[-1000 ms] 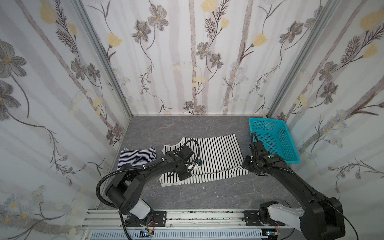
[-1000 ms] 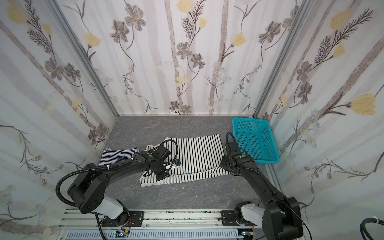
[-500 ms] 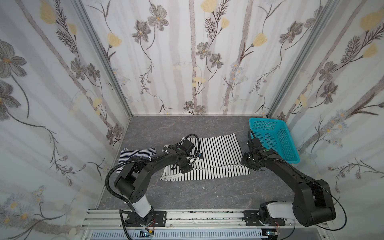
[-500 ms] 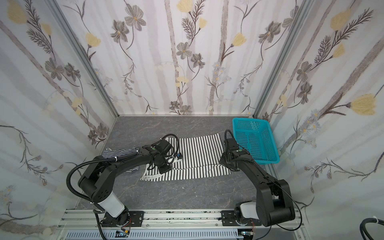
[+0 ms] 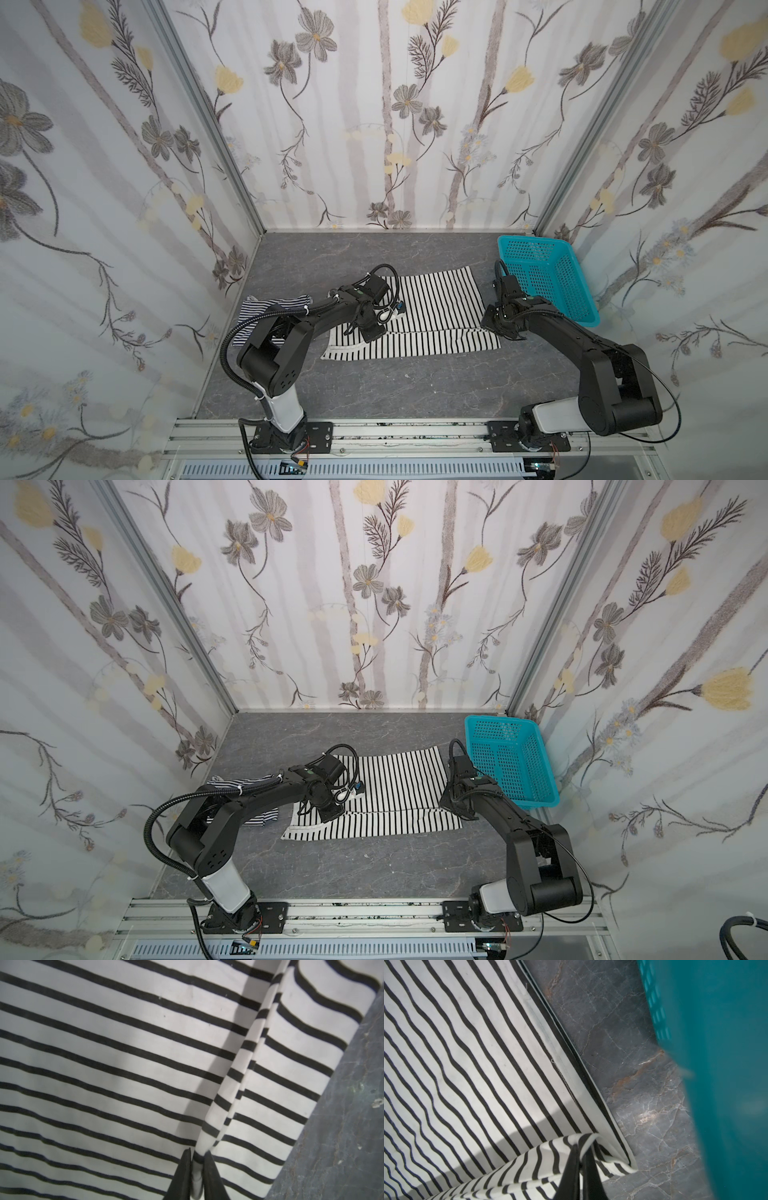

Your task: Fold and stack the tank tops

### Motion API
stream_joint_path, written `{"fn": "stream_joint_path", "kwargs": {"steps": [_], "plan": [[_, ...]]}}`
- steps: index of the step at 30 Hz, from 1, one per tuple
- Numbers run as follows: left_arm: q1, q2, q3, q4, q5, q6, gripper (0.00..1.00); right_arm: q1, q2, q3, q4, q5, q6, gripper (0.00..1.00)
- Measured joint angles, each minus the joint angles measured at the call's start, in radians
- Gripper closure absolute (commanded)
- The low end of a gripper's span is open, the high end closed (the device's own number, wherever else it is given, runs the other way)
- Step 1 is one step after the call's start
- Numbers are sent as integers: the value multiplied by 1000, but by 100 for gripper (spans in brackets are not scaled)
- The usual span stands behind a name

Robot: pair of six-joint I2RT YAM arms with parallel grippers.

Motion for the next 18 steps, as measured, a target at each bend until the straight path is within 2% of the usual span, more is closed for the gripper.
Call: {"fn": "stream_joint_path", "kwargs": {"steps": [3, 5, 8, 13, 18], "plan": [[2, 1, 11, 0, -6, -12, 67, -4, 24, 13, 16, 0, -1, 77], [6, -3, 20, 3, -13, -21, 64, -4, 27, 15, 15, 0, -11, 70], [10, -36, 23, 6, -35, -39, 62, 8, -16, 17, 13, 0, -12, 69], [13, -164, -58, 24, -42, -49, 63, 52, -80, 9, 17, 0, -11, 73], [28, -266, -197, -1, -49, -35, 66, 67, -64, -37, 28, -23, 5, 86]]}}
